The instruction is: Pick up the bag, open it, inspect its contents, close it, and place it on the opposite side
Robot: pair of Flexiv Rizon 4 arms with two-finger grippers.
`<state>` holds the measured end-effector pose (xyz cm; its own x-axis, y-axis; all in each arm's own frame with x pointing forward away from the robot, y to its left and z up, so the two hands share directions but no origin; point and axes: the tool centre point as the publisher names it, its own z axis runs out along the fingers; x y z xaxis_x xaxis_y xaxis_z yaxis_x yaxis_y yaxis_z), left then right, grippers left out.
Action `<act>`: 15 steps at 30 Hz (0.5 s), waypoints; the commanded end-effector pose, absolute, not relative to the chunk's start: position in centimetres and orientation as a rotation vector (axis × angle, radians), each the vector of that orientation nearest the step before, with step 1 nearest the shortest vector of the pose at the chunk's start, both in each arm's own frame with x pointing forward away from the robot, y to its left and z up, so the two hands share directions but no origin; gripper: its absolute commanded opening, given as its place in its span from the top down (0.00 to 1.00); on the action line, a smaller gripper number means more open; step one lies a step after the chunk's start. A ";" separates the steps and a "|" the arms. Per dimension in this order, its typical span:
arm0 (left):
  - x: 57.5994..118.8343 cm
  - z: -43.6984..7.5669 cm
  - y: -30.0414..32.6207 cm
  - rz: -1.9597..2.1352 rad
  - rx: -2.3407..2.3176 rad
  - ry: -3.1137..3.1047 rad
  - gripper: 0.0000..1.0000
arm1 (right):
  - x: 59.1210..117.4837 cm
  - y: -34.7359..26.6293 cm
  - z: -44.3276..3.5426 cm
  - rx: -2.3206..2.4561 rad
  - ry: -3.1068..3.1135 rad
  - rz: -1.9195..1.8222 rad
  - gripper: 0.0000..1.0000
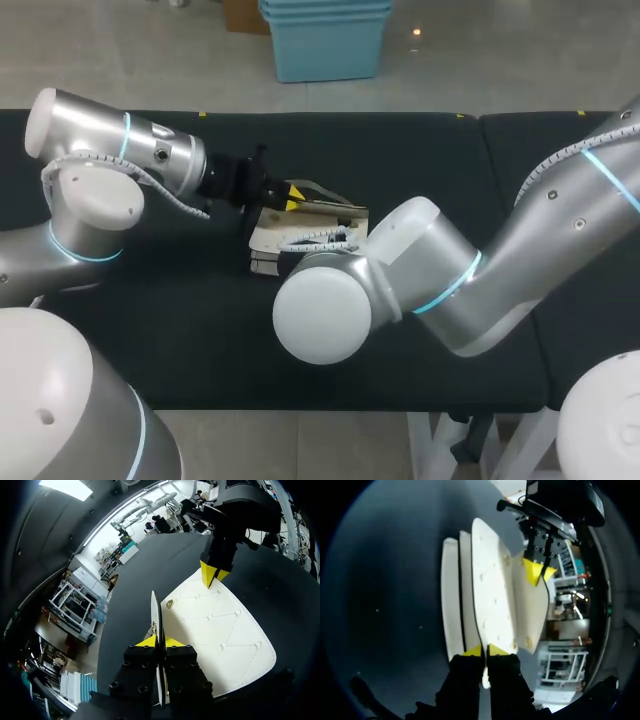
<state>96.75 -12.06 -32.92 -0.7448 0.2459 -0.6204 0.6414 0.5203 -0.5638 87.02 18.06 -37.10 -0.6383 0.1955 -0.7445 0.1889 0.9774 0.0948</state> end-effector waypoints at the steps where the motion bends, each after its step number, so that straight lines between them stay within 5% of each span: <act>1: 95.6 -33.5 -11.8 -1.129 0.754 2.270 1.00 | 87.1 18.1 -37.3 0.268 2.276 0.010 1.00; 15: 94.3 -36.9 -11.7 -1.085 0.812 2.323 1.00 | 87.1 18.1 -37.3 0.268 2.276 0.010 1.00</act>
